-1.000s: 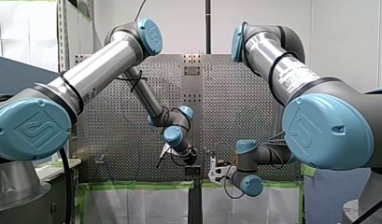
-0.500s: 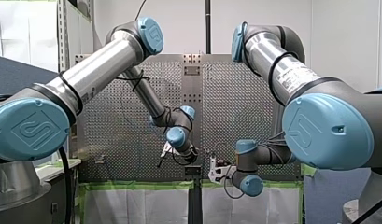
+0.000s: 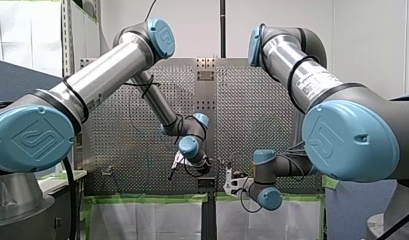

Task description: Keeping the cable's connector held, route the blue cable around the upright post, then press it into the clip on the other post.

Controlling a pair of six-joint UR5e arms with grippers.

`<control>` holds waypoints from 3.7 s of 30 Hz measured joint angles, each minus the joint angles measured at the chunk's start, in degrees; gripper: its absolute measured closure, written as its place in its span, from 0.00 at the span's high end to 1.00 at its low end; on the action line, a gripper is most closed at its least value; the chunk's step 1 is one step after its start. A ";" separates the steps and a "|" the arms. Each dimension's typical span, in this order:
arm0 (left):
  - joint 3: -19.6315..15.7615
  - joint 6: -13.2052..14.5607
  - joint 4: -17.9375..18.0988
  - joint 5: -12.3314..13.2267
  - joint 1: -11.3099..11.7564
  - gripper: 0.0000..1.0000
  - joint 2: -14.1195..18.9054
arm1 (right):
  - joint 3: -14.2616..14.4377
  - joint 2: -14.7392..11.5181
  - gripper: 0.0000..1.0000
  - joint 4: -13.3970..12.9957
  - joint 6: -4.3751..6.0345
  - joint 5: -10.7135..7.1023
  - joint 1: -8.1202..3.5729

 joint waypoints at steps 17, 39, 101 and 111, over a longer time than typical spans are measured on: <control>0.01 -3.20 5.11 -0.67 -0.63 0.00 -0.03 | -1.12 -0.02 0.00 0.99 0.03 0.17 -2.61; 0.02 -10.76 7.54 2.70 0.39 0.00 -1.64 | -5.57 -0.02 0.00 5.41 -0.29 -0.02 -5.43; 0.02 -24.98 13.19 12.78 3.62 0.00 -2.91 | -12.08 -0.02 0.00 13.01 -2.74 -1.64 -11.26; 0.89 -25.85 14.37 13.92 4.34 0.00 -3.36 | -12.27 -0.01 0.00 12.85 -2.61 -2.38 -11.30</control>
